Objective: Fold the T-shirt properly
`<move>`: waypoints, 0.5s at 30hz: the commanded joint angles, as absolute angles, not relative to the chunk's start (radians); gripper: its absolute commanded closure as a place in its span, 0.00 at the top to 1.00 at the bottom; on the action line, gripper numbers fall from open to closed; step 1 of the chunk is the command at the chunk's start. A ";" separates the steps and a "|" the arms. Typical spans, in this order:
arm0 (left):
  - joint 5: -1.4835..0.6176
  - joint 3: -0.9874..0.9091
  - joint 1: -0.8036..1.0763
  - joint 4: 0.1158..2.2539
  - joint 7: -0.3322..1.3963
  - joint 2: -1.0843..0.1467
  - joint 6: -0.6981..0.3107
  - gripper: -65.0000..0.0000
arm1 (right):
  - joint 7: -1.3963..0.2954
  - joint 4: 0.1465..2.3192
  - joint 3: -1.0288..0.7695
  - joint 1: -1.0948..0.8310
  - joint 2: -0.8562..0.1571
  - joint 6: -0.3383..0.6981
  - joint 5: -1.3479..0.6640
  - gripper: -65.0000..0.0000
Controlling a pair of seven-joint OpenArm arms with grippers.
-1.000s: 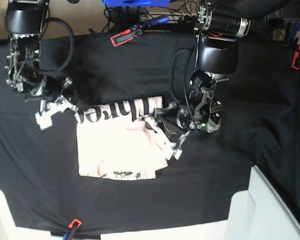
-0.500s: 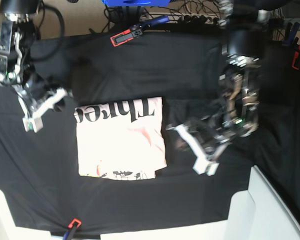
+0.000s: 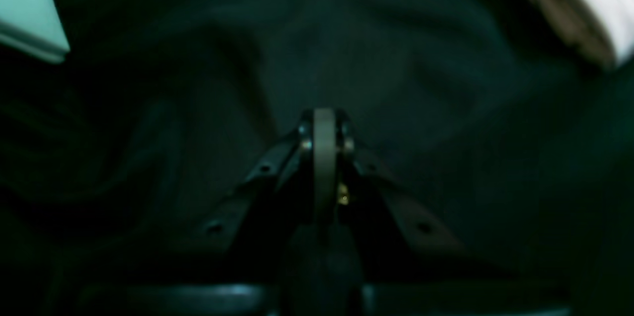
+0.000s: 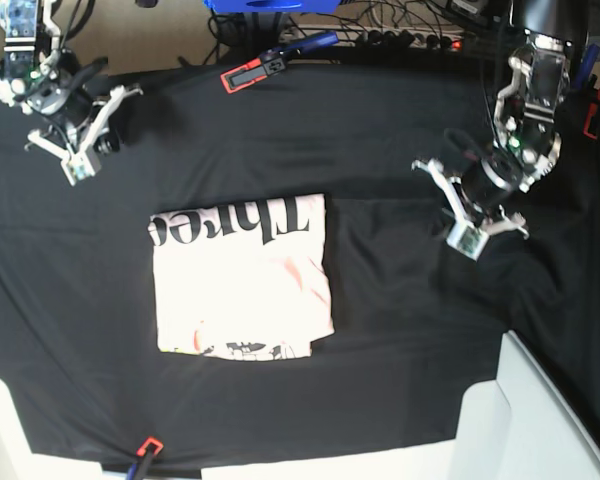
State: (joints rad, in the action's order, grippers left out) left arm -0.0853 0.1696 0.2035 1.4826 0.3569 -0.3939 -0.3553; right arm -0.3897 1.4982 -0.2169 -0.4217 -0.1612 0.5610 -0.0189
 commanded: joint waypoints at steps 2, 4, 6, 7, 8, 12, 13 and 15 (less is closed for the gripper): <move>-0.042 0.162 0.229 1.486 0.337 -0.427 -0.351 0.00 | -0.369 1.509 -0.297 -0.437 -0.173 0.559 -0.022 0.00; -0.021 0.162 0.262 1.484 0.335 -0.443 -0.351 0.00 | -0.369 1.506 -0.348 -0.458 -0.173 0.561 -0.022 0.00; -0.021 0.162 0.298 1.494 0.334 -0.460 -0.351 0.00 | -0.369 1.514 -0.395 -0.481 -0.174 0.561 -0.022 0.00; -0.021 0.162 0.318 1.504 0.334 -0.472 -0.351 0.00 | -0.369 1.514 -0.417 -0.495 -0.174 0.561 -0.022 0.00; -0.021 0.162 0.334 1.515 0.334 -0.476 -0.351 0.00 | -0.369 1.514 -0.432 -0.504 -0.176 0.561 -0.022 0.00; -0.016 0.116 0.433 1.577 0.334 -0.483 -0.349 0.00 | -0.369 1.514 -0.490 -0.550 -0.176 0.561 -0.022 0.00; -0.016 0.093 0.458 1.598 0.334 -0.476 -0.349 0.00 | -0.369 1.514 -0.499 -0.562 -0.176 0.561 -0.022 0.00; -0.018 0.044 0.522 1.650 0.334 -0.473 -0.349 0.00 | -0.371 1.512 -0.518 -0.591 -0.173 0.561 -0.022 0.00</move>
